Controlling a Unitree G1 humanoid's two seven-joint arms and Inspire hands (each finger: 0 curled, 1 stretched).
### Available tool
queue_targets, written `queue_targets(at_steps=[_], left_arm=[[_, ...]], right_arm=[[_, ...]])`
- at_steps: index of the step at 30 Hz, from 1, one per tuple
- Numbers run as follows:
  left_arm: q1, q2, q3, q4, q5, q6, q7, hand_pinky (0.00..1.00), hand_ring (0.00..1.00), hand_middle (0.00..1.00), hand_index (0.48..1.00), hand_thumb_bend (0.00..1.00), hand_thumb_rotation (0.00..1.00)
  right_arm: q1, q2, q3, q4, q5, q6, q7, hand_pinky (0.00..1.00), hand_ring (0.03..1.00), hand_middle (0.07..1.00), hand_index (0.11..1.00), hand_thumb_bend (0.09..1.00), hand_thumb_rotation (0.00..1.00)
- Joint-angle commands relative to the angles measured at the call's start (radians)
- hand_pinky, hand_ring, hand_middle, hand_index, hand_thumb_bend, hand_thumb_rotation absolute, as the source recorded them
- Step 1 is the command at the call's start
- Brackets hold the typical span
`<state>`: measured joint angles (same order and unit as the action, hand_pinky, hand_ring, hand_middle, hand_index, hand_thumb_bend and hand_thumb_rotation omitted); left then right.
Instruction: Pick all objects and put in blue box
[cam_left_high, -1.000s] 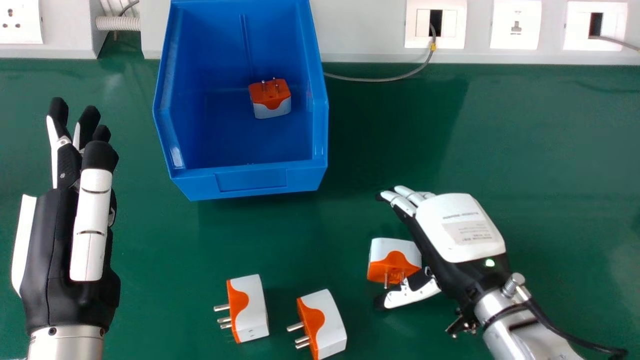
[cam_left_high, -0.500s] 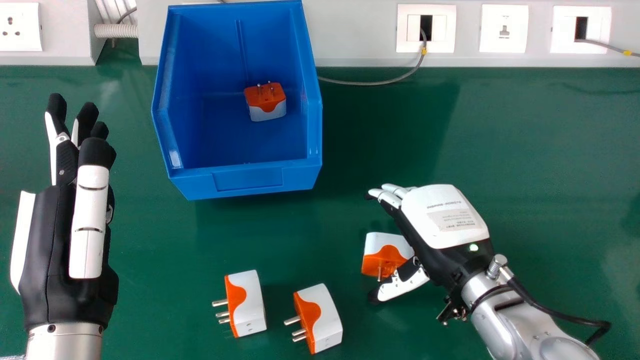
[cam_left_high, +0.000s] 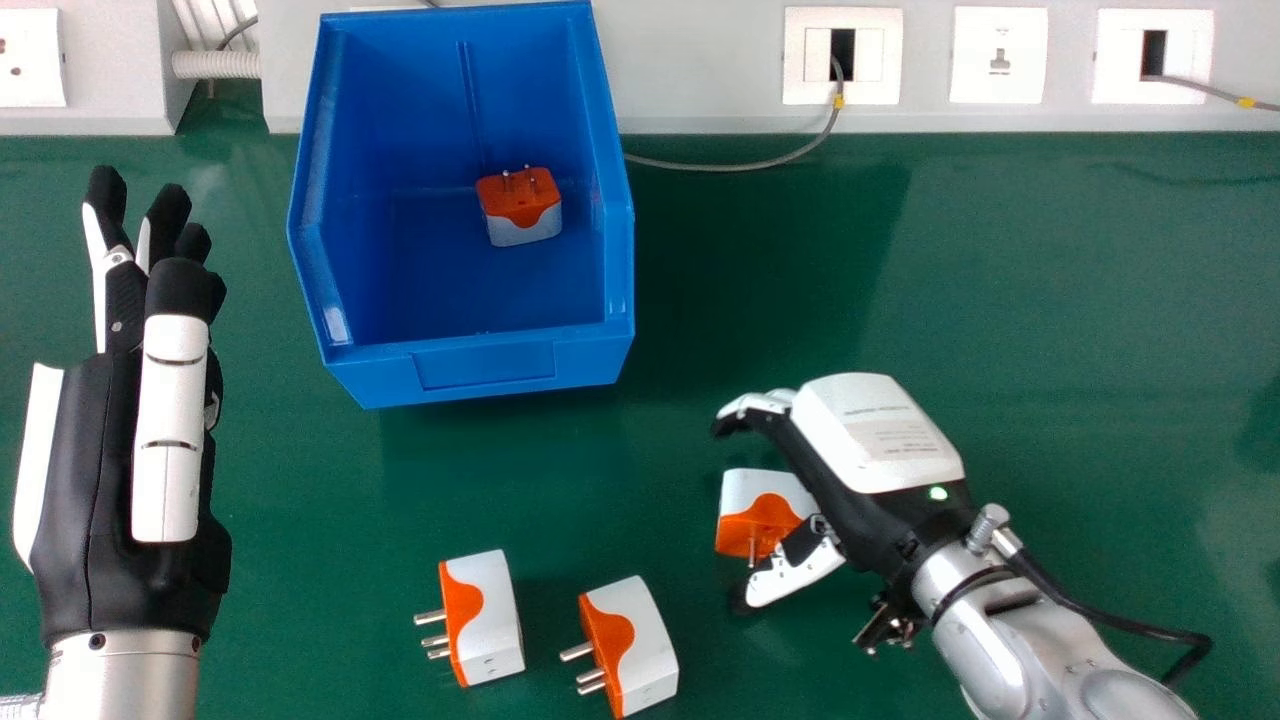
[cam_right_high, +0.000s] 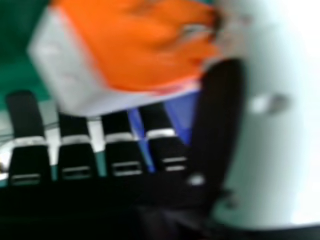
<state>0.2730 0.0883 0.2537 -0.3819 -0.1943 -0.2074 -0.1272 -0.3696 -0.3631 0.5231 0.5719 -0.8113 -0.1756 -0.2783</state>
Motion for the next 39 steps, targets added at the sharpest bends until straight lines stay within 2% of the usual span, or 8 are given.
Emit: queue_targets(at_steps=[1, 8, 16, 24, 28, 32, 36, 39], left_arm=[[-0.006, 0.008, 0.004, -0.019, 0.002, -0.016, 0.003, 1.00, 1.00, 1.00, 1.000, 0.65, 0.90], [-0.004, 0.011, 0.003, -0.023, 0.006, -0.008, 0.003, 1.00, 1.00, 1.00, 1.000, 0.66, 0.89], [-0.005, 0.013, 0.004, -0.024, -0.004, -0.003, -0.002, 1.00, 1.00, 1.00, 1.000, 0.66, 0.87], [0.001, 0.008, -0.001, -0.038, 0.004, 0.007, 0.005, 1.00, 1.00, 1.00, 1.000, 0.67, 0.86], [0.003, 0.005, 0.000, -0.038, -0.005, 0.012, 0.004, 1.00, 1.00, 1.00, 1.000, 0.67, 0.85], [0.002, 0.010, 0.002, -0.038, -0.004, 0.019, 0.004, 1.00, 1.00, 1.00, 1.000, 0.68, 0.84], [-0.003, 0.006, 0.002, -0.038, -0.022, 0.018, -0.001, 1.00, 1.00, 1.00, 1.000, 0.70, 0.82], [-0.002, 0.008, 0.004, -0.043, -0.022, 0.025, 0.000, 1.00, 1.00, 1.00, 1.000, 0.70, 0.82]], right_arm=[[0.002, -0.009, 0.012, 0.045, -0.031, 0.036, -0.001, 0.34, 0.487, 0.650, 0.538, 0.477, 0.00], [-0.013, -0.010, 0.012, 0.055, -0.023, 0.000, -0.041, 0.43, 0.678, 0.784, 0.687, 0.448, 0.00], [-0.027, -0.007, 0.010, 0.046, -0.033, 0.013, -0.021, 0.44, 0.663, 0.759, 0.676, 0.442, 0.00], [-0.031, -0.009, -0.006, 0.006, -0.033, 0.047, 0.009, 0.41, 0.617, 0.711, 0.638, 0.449, 0.00], [0.002, -0.020, -0.035, -0.111, -0.009, 0.079, 0.080, 0.34, 0.508, 0.624, 0.548, 0.473, 0.00], [0.015, -0.027, -0.043, -0.159, -0.022, 0.093, 0.088, 0.33, 0.484, 0.599, 0.530, 0.479, 0.00], [0.021, -0.026, -0.049, -0.194, -0.014, 0.126, 0.129, 0.30, 0.443, 0.561, 0.508, 0.488, 0.00], [0.025, -0.024, -0.054, -0.210, -0.007, 0.134, 0.147, 0.30, 0.447, 0.571, 0.504, 0.486, 0.00]])
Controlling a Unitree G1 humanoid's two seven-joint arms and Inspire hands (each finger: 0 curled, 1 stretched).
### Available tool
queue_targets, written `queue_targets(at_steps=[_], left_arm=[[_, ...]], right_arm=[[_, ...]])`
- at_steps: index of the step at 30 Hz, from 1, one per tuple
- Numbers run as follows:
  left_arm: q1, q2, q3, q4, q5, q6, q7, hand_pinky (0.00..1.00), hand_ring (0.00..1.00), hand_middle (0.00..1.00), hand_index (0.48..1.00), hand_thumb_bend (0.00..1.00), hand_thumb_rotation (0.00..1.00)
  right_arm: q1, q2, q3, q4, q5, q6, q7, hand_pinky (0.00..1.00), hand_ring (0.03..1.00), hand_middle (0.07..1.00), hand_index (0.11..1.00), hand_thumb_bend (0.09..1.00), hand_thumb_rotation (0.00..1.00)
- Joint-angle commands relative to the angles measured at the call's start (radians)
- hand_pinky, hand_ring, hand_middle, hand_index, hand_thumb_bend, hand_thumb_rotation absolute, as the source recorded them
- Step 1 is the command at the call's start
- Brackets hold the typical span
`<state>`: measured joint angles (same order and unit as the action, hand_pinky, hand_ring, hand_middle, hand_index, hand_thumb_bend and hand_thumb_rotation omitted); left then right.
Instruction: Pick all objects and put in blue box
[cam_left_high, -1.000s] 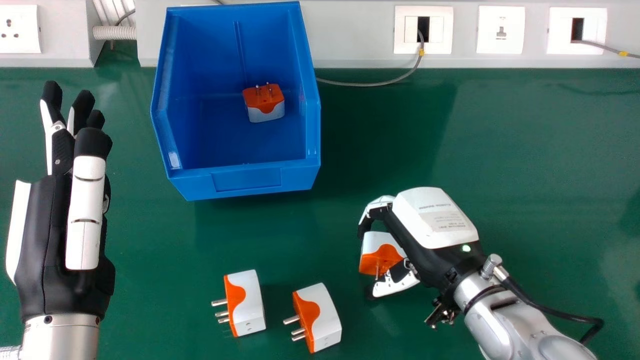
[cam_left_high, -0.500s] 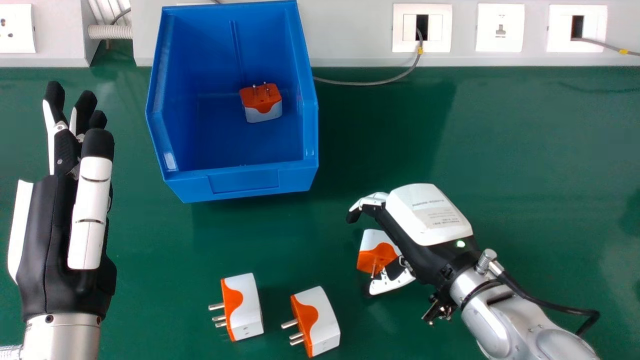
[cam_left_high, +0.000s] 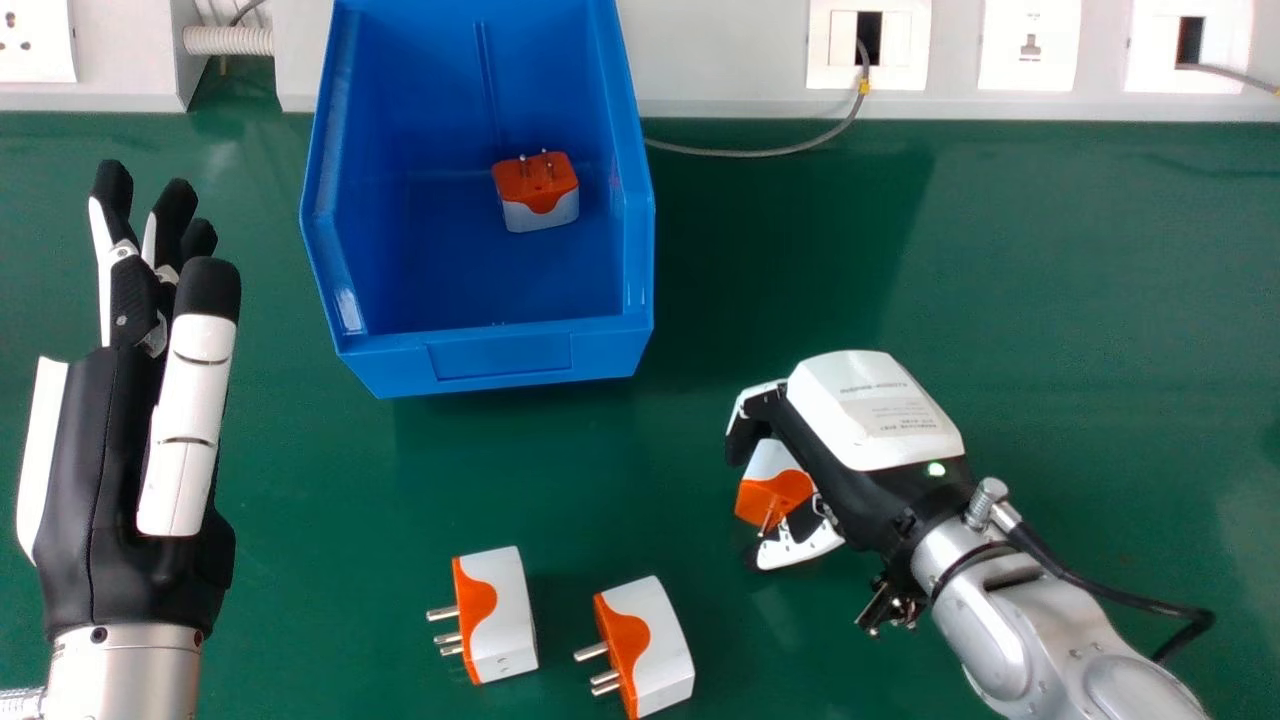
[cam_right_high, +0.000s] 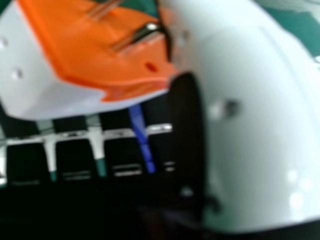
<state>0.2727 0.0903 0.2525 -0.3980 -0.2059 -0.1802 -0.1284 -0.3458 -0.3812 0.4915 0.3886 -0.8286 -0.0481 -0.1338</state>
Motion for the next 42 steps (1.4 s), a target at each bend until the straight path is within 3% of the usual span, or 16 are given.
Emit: queue_targets(at_steps=[1, 10, 13, 15, 18, 21, 23, 25, 29, 38, 42], left_arm=[[-0.001, 0.007, 0.006, -0.029, -0.012, 0.001, 0.002, 1.00, 1.00, 1.00, 1.000, 0.70, 0.82], [0.008, 0.007, 0.008, -0.032, -0.006, -0.005, -0.002, 1.00, 1.00, 1.00, 1.000, 0.68, 0.81], [0.012, 0.004, 0.008, -0.036, -0.016, 0.000, -0.003, 1.00, 1.00, 1.00, 1.000, 0.67, 0.81], [0.014, 0.004, 0.008, -0.039, -0.016, 0.005, -0.001, 1.00, 1.00, 1.00, 1.000, 0.67, 0.81], [0.015, 0.008, 0.006, -0.041, -0.003, 0.004, 0.001, 1.00, 1.00, 1.00, 1.000, 0.67, 0.80], [0.016, 0.007, 0.005, -0.035, 0.011, -0.010, 0.002, 1.00, 1.00, 1.00, 1.000, 0.65, 0.82], [0.014, 0.005, 0.004, -0.034, 0.005, -0.010, -0.001, 1.00, 1.00, 1.00, 1.000, 0.65, 0.82], [0.012, 0.004, 0.002, -0.031, -0.008, -0.010, -0.008, 1.00, 1.00, 1.00, 1.000, 0.63, 0.82], [0.015, 0.005, 0.000, -0.038, 0.002, 0.000, 0.000, 1.00, 1.00, 1.00, 1.000, 0.62, 0.82], [0.011, 0.008, 0.006, -0.031, 0.013, -0.012, 0.001, 1.00, 1.00, 1.00, 1.000, 0.63, 0.83], [0.001, 0.007, 0.003, -0.026, 0.030, -0.012, 0.010, 1.00, 1.00, 1.00, 1.000, 0.64, 0.83]], right_arm=[[0.002, -0.006, -0.024, -0.029, 0.013, 0.004, 0.003, 0.30, 0.450, 0.576, 0.504, 0.486, 0.00], [0.023, -0.013, -0.062, -0.133, 0.021, 0.028, 0.041, 0.30, 0.436, 0.543, 0.491, 0.491, 0.00], [0.046, -0.032, -0.093, -0.232, 0.037, 0.025, 0.074, 0.30, 0.421, 0.530, 0.499, 0.492, 0.00], [0.062, -0.047, -0.113, -0.298, 0.043, 0.014, 0.083, 0.30, 0.420, 0.531, 0.501, 0.492, 0.00], [0.082, -0.070, -0.138, -0.399, 0.046, 0.013, 0.121, 0.30, 0.415, 0.517, 0.511, 0.493, 0.00], [0.098, -0.082, -0.167, -0.492, 0.058, 0.013, 0.164, 0.30, 0.406, 0.506, 0.514, 0.492, 0.00], [0.110, -0.082, -0.185, -0.553, 0.061, 0.002, 0.171, 0.30, 0.405, 0.506, 0.514, 0.492, 0.00], [0.118, -0.078, -0.193, -0.589, 0.054, 0.002, 0.180, 0.29, 0.402, 0.504, 0.528, 0.490, 0.00], [0.128, -0.072, -0.201, -0.611, 0.055, -0.007, 0.194, 0.28, 0.397, 0.499, 0.537, 0.488, 0.00], [0.141, -0.048, -0.199, -0.628, 0.064, -0.022, 0.212, 0.27, 0.396, 0.492, 0.544, 0.487, 0.00], [0.142, -0.040, -0.184, -0.665, 0.092, -0.079, 0.221, 0.27, 0.390, 0.482, 0.547, 0.486, 0.00]])
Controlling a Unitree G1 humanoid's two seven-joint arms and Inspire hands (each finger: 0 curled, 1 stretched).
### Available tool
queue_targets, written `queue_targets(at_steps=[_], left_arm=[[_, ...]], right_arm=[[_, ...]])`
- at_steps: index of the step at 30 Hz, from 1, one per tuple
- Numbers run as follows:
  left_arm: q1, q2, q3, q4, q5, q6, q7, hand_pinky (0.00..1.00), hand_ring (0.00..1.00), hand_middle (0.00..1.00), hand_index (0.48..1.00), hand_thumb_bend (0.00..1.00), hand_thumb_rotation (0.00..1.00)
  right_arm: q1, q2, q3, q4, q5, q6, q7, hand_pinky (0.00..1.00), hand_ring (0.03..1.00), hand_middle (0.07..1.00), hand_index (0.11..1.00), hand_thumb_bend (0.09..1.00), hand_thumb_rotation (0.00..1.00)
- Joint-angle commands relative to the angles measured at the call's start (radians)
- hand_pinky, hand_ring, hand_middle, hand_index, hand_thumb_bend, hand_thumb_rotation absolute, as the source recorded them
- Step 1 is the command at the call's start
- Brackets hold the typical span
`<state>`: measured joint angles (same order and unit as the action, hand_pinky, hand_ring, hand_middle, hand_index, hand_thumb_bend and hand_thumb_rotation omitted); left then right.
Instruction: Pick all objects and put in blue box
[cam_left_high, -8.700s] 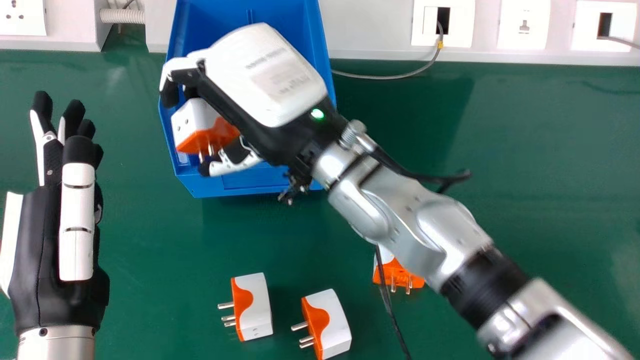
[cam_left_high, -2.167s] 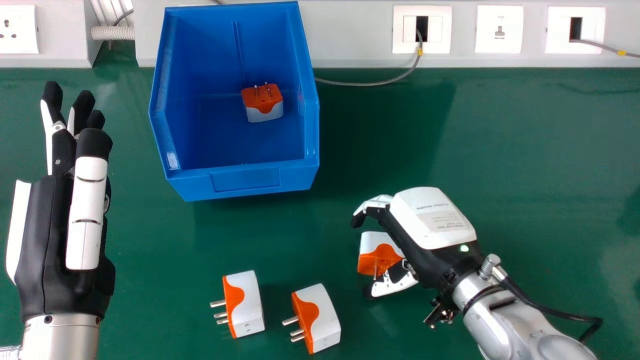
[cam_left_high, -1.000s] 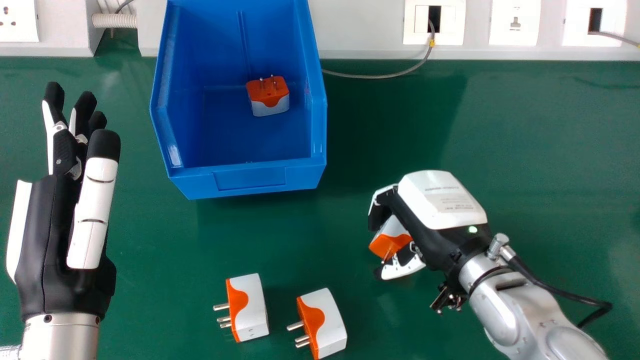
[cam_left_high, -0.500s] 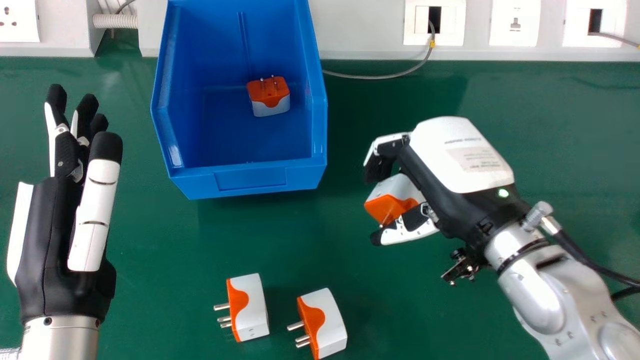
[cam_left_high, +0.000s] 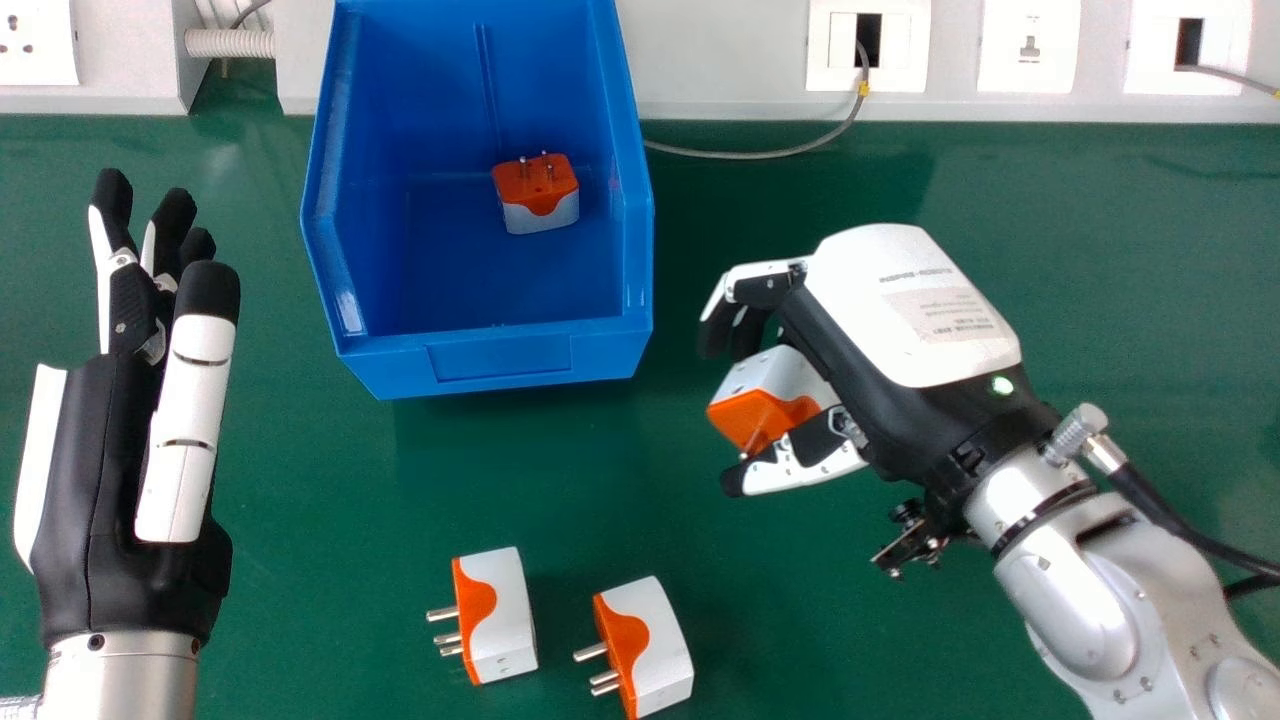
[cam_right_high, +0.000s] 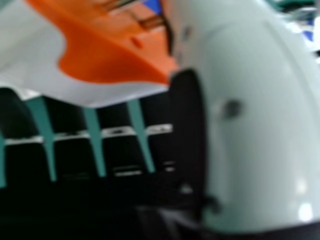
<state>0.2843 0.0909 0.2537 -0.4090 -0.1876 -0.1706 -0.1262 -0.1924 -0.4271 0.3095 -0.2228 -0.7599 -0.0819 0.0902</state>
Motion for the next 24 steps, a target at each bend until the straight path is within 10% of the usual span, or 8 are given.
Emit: queue_targets(at_steps=[1, 16, 24], left_arm=[[-0.013, 0.006, 0.001, -0.013, 0.014, -0.022, 0.009, 1.00, 1.00, 1.00, 1.000, 0.64, 0.84], [-0.025, -0.003, -0.007, 0.005, 0.022, -0.037, 0.013, 1.00, 1.00, 1.00, 1.000, 0.63, 0.84], [-0.021, -0.001, -0.010, 0.009, 0.024, -0.049, 0.010, 1.00, 1.00, 1.00, 1.000, 0.64, 0.84]], right_arm=[[-0.014, 0.005, 0.003, -0.058, 0.042, -0.081, -0.004, 0.29, 0.398, 0.476, 0.539, 0.489, 0.00], [-0.141, 0.141, 0.099, -0.068, 0.138, -0.205, 0.119, 0.28, 0.386, 0.476, 0.528, 0.486, 0.00], [-0.323, 0.239, 0.123, 0.117, 0.031, -0.187, 0.043, 0.28, 0.393, 0.492, 0.527, 0.488, 0.00]])
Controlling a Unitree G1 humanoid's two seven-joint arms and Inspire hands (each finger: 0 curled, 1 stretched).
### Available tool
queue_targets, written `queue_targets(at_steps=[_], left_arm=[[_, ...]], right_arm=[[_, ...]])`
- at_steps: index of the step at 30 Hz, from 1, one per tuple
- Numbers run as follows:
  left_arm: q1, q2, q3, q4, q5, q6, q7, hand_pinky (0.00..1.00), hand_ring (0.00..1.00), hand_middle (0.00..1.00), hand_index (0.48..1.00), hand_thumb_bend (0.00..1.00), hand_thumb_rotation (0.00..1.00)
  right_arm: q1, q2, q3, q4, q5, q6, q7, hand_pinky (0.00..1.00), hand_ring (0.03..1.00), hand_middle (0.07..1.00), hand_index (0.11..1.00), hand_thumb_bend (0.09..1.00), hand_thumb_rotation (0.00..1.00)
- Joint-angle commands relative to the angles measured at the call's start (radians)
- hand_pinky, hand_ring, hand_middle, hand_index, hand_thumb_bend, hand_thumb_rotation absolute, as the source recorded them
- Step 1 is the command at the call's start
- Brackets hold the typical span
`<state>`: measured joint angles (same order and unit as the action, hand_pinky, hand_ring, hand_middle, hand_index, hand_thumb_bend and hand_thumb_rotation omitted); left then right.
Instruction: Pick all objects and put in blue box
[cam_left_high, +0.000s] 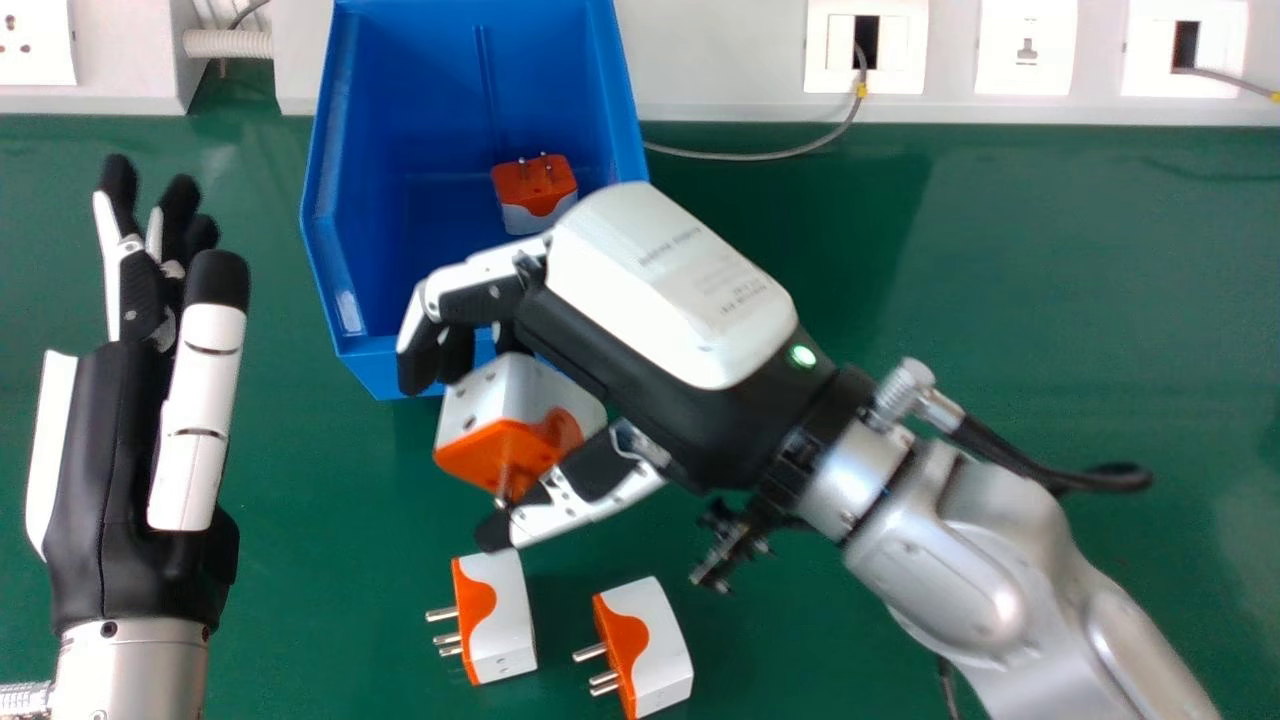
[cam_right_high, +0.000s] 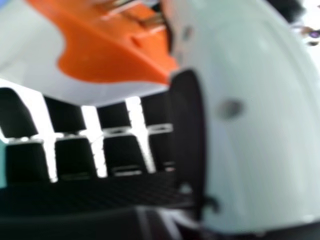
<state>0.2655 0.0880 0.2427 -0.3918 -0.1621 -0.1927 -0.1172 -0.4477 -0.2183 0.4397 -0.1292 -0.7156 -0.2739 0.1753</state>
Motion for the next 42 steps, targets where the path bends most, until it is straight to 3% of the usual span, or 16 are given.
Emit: queue_targets(at_steps=[1, 8, 10, 17, 22, 25, 32, 35, 42], left_arm=[[-0.001, 0.002, 0.001, -0.010, -0.002, -0.026, 0.001, 1.00, 1.00, 1.00, 1.000, 0.64, 0.85], [0.004, 0.003, 0.002, -0.023, -0.010, -0.011, 0.002, 1.00, 1.00, 1.00, 1.000, 0.65, 0.86], [0.005, 0.002, 0.001, -0.027, -0.006, -0.007, 0.006, 1.00, 1.00, 1.00, 1.000, 0.66, 0.85], [0.007, 0.008, -0.004, -0.038, -0.012, 0.003, 0.002, 1.00, 1.00, 1.00, 1.000, 0.66, 0.86], [0.010, 0.008, -0.007, -0.040, -0.012, 0.005, 0.001, 1.00, 1.00, 1.00, 1.000, 0.66, 0.86], [0.013, 0.005, -0.009, -0.039, -0.010, -0.001, 0.002, 1.00, 1.00, 1.00, 1.000, 0.66, 0.86], [0.024, -0.006, -0.019, -0.045, 0.002, -0.013, 0.012, 1.00, 1.00, 1.00, 1.000, 0.66, 0.87], [0.032, -0.011, -0.024, -0.053, 0.016, -0.014, 0.023, 1.00, 1.00, 1.00, 1.000, 0.66, 0.87], [0.044, -0.015, -0.025, -0.062, 0.011, -0.017, 0.026, 1.00, 1.00, 1.00, 1.000, 0.67, 0.88]], right_arm=[[-0.094, 0.038, -0.007, 0.055, -0.029, 0.006, -0.058, 0.28, 0.392, 0.492, 0.528, 0.488, 0.00], [-0.339, 0.102, -0.002, 0.375, -0.098, 0.036, -0.188, 0.27, 0.412, 0.522, 0.524, 0.488, 0.00], [-0.393, 0.117, 0.007, 0.453, -0.117, 0.050, -0.222, 0.27, 0.410, 0.526, 0.524, 0.487, 0.00], [-0.607, 0.192, 0.025, 0.775, -0.104, 0.091, -0.263, 0.28, 0.427, 0.549, 0.504, 0.488, 0.00], [-0.737, 0.251, 0.057, 1.015, -0.135, 0.096, -0.432, 0.28, 0.429, 0.542, 0.531, 0.486, 0.00], [-0.817, 0.281, 0.101, 1.154, -0.164, 0.123, -0.479, 0.28, 0.426, 0.530, 0.545, 0.486, 0.00], [-0.901, 0.344, 0.111, 1.344, -0.131, 0.166, -0.517, 0.29, 0.446, 0.557, 0.500, 0.489, 0.00], [-0.911, 0.336, 0.147, 1.379, -0.157, 0.160, -0.554, 0.29, 0.447, 0.568, 0.500, 0.488, 0.00], [-0.911, 0.337, 0.181, 1.407, -0.155, 0.206, -0.554, 0.29, 0.438, 0.564, 0.511, 0.488, 0.00]])
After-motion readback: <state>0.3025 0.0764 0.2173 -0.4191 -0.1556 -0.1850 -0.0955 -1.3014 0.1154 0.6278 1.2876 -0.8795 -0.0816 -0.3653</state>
